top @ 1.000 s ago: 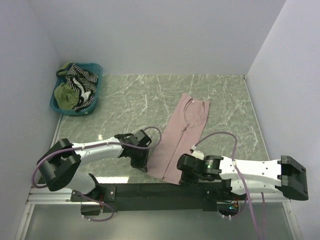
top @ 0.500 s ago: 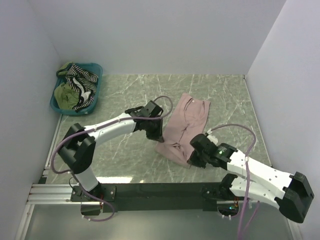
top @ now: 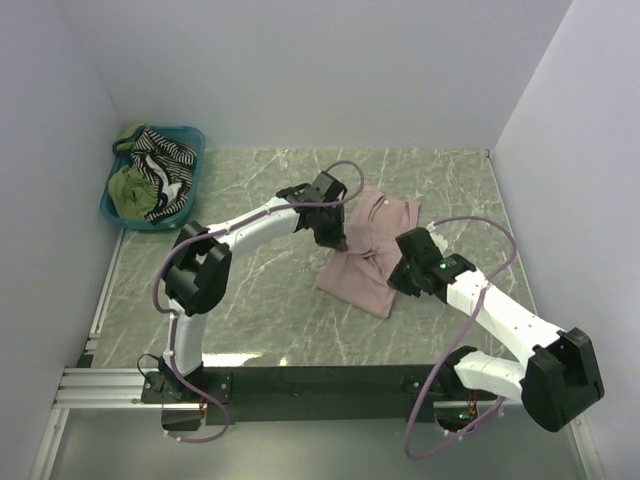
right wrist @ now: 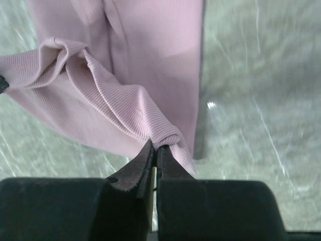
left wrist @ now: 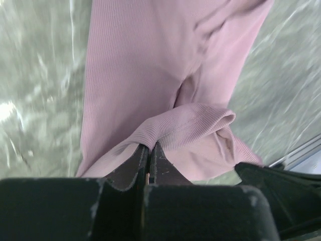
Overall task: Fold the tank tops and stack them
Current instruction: Fold the tank top
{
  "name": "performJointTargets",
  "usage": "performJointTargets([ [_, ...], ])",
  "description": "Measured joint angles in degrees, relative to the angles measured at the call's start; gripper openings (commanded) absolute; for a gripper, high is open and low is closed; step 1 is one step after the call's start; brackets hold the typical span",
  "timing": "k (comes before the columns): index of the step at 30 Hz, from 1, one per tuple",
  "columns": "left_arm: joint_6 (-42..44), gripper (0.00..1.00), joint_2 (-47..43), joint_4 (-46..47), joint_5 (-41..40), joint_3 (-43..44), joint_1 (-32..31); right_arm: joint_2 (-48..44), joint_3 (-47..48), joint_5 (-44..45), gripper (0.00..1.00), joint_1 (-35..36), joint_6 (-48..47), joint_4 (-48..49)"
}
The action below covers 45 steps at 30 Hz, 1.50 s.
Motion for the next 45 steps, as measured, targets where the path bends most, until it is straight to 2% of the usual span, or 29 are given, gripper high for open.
performJointTargets([
  [13,0.0,0.01,10.7,-0.9,0.4,14.8,3.1,8.5,3.9,-1.6,0.01,-7.4,-6.2,6.3],
  [14,0.0,0.04,11.6,-0.8,0.8,15.5,3.1,8.9,3.9,-1.7,0.06,-7.6,-6.4,6.5],
  [15,0.1,0.11,12.5,-0.5,1.1,16.0,3.1,9.2,3.9,-1.8,0.19,-7.8,-6.4,6.8],
  [16,0.2,0.30,13.0,-0.4,1.4,16.3,3.1,9.5,3.9,-1.9,0.25,-8.0,-6.6,7.0],
  [18,0.5,0.45,14.1,0.3,2.0,16.5,3.1,9.9,3.9,-1.9,0.36,-8.3,-6.8,7.4],
  [19,0.4,0.59,14.4,0.7,2.1,16.5,3.1,10.0,3.9,-2.0,0.39,-8.5,-6.9,7.6],
  [21,0.1,0.65,14.3,2.3,2.3,15.6,3.3,10.1,4.0,-1.9,0.43,-9.3,-7.3,8.0],
  [25,-0.2,0.71,13.4,6.3,2.6,14.0,4.5,10.2,6.2,-1.3,0.43,-10.7,-8.1,7.6],
  [28,-0.2,0.71,11.6,6.7,2.2,13.9,6.2,10.2,9.1,-0.3,0.42,-11.0,-9.2,7.4],
  [30,-0.3,0.64,9.3,6.9,1.2,13.4,7.2,10.0,10.4,0.0,0.39,-11.1,-10.1,7.8],
  [31,-0.5,0.54,7.6,7.0,0.4,12.8,7.7,10.0,10.7,0.0,0.37,-11.1,-10.5,7.8],
  [34,-1.7,0.44,1.2,8.3,-0.5,8.3,8.2,10.3,10.7,0.0,0.38,-11.1,-11.3,8.0],
  [36,-2.2,0.42,-2.4,9.3,-0.4,4.7,7.8,11.1,10.6,-0.1,0.38,-11.1,-12.0,8.2],
  [38,-2.8,0.32,-4.8,9.9,-0.3,1.4,6.8,13.1,10.8,-0.3,0.39,-11.1,-12.5,8.5],
  [45,-3.9,0.26,-6.3,12.3,1.8,-13.0,2.1,22.4,14.5,-0.2,0.42,-11.4,-15.0,8.9],
])
